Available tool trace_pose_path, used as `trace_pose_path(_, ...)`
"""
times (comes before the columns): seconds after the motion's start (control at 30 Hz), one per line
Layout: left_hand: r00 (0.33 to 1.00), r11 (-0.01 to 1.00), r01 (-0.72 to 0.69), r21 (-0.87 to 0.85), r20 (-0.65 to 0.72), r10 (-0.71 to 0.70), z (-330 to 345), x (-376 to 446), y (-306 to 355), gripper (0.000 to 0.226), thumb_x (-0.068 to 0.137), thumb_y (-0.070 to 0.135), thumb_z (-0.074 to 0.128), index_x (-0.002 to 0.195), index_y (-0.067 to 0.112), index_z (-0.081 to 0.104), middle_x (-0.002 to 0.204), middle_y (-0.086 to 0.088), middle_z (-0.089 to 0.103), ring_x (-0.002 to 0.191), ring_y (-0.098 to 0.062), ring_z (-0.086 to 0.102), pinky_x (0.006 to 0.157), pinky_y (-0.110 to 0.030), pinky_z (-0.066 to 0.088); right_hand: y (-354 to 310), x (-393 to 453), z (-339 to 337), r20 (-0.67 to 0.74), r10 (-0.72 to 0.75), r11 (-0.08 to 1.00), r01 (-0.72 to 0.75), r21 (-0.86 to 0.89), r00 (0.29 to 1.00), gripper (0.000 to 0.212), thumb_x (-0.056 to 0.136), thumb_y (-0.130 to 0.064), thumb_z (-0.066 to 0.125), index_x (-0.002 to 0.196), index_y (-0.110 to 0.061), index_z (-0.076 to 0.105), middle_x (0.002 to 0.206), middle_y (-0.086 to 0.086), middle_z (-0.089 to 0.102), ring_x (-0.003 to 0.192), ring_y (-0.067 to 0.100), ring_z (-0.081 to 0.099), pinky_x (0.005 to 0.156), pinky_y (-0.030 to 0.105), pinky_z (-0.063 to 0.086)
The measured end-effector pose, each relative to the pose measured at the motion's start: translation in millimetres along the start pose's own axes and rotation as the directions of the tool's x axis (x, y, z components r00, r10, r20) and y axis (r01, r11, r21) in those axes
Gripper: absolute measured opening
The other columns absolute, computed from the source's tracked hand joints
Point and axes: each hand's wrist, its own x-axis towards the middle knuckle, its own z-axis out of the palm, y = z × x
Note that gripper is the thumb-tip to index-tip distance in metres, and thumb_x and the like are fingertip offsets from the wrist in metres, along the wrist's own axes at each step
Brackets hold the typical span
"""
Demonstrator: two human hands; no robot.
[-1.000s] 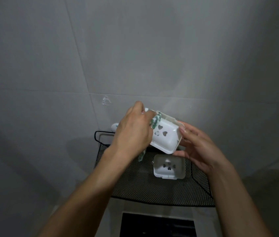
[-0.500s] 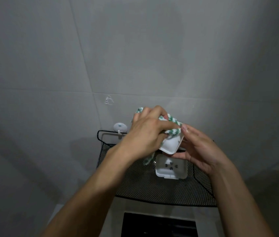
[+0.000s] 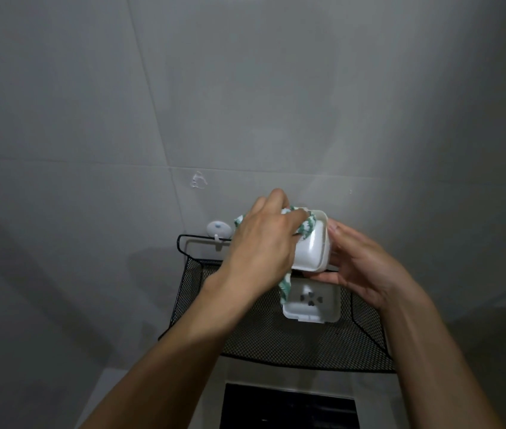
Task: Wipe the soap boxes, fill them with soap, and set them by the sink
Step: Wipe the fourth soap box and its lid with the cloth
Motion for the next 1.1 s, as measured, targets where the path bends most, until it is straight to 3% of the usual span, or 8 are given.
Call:
trace_pose_path(0.23, 0.999, 0.990, -0.025, -0.140, -0.036, 0.021, 0, 4, 8, 0.029, 0.091, 0.011, 0.062, 0.119, 0.015, 0.069, 0.104, -0.006, 0.050, 0.098, -0.024, 0.053, 0.082, -0.039, 0.046, -1, 4, 1, -0.003, -0.019, 0.999, 0.019, -0.029, 1.000, 0.029, 0.095, -0.042, 0.058, 0.120, -0.030, 0.068, 0.112, 0.007, 0.073, 0.089, 0.020, 0.073, 0.070, 0.035, 0.061)
trace_pose_path(0.37, 0.995, 0.967, 0.055, -0.248, -0.067, -0.074, -5, 8, 0, 0.027, 0.093, 0.015, 0.061, 0.118, 0.016, 0.070, 0.100, -0.003, 0.053, 0.092, -0.018, 0.056, 0.082, -0.029, 0.044, 5, 1, -9, 0.163, -0.089, 0.992, 0.072, 0.105, 0.983, 0.060, 0.073, -0.028, 0.088, 0.128, -0.021, 0.066, 0.117, 0.012, 0.071, 0.097, 0.020, 0.071, 0.077, 0.026, 0.059)
trace_pose_path(0.47, 0.986, 0.953, 0.093, -0.290, -0.105, -0.129, -8, 9, -4, 0.025, 0.092, 0.015, 0.063, 0.116, 0.014, 0.070, 0.100, -0.003, 0.059, 0.092, -0.016, 0.057, 0.079, -0.022, 0.038, 8, 2, -11, 0.277, -0.157, 0.984, 0.125, 0.130, 0.948, 0.075, 0.072, -0.006, 0.086, 0.139, -0.017, 0.055, 0.134, 0.016, 0.063, 0.118, 0.029, 0.064, 0.091, 0.033, 0.055)
trace_pose_path(0.57, 0.976, 0.940, 0.126, -0.317, -0.130, -0.174, -8, 8, -7, 0.019, 0.091, 0.018, 0.065, 0.109, 0.014, 0.068, 0.100, 0.001, 0.066, 0.092, -0.014, 0.059, 0.075, -0.020, 0.037, 4, 3, -9, 0.225, -0.190, 0.980, 0.173, 0.094, 0.956, 0.080, 0.063, -0.016, 0.094, 0.135, -0.019, 0.059, 0.133, 0.011, 0.065, 0.120, 0.027, 0.064, 0.091, 0.033, 0.055)
trace_pose_path(0.67, 0.977, 0.935, 0.114, -0.337, -0.132, -0.167, -11, 7, -9, 0.021, 0.089, 0.020, 0.069, 0.109, 0.015, 0.070, 0.099, 0.001, 0.068, 0.091, -0.013, 0.061, 0.077, -0.021, 0.039, 0, 2, -8, 0.183, -0.198, 0.980, 0.196, 0.028, 0.963, 0.084, 0.068, -0.030, 0.092, 0.141, -0.015, 0.053, 0.132, 0.011, 0.065, 0.120, 0.026, 0.064, 0.091, 0.034, 0.055)
trace_pose_path(0.8, 0.984, 0.945, 0.028, -0.326, -0.159, -0.084, -14, 4, -5, 0.024, 0.086, 0.015, 0.072, 0.111, 0.013, 0.072, 0.098, -0.001, 0.063, 0.089, -0.010, 0.059, 0.079, -0.011, 0.039, 2, -2, -5, 0.193, -0.177, 0.984, 0.168, 0.062, 0.965, 0.058, 0.078, -0.039, 0.083, 0.130, -0.021, 0.065, 0.128, 0.012, 0.068, 0.114, 0.029, 0.068, 0.084, 0.042, 0.058)
trace_pose_path(0.97, 0.982, 0.957, -0.051, -0.284, -0.189, -0.004, -16, 0, 2, 0.026, 0.087, 0.016, 0.072, 0.112, 0.011, 0.073, 0.095, -0.002, 0.059, 0.085, -0.013, 0.059, 0.078, -0.020, 0.044, 1, -8, -6, 0.235, -0.143, 0.987, 0.121, 0.108, 0.961, 0.066, 0.086, -0.043, 0.075, 0.140, -0.011, 0.055, 0.137, 0.021, 0.060, 0.122, 0.037, 0.061, 0.087, 0.050, 0.056)
trace_pose_path(1.1, 0.981, 0.968, -0.027, -0.248, -0.191, -0.021, -16, 0, 8, 0.027, 0.088, 0.015, 0.070, 0.114, 0.010, 0.073, 0.097, -0.005, 0.060, 0.087, -0.019, 0.060, 0.081, -0.032, 0.048, -1, -11, -5, 0.222, -0.134, 0.987, 0.110, 0.115, 0.966, 0.053, 0.088, -0.036, 0.071, 0.133, -0.011, 0.061, 0.131, 0.021, 0.064, 0.117, 0.036, 0.065, 0.084, 0.046, 0.058)
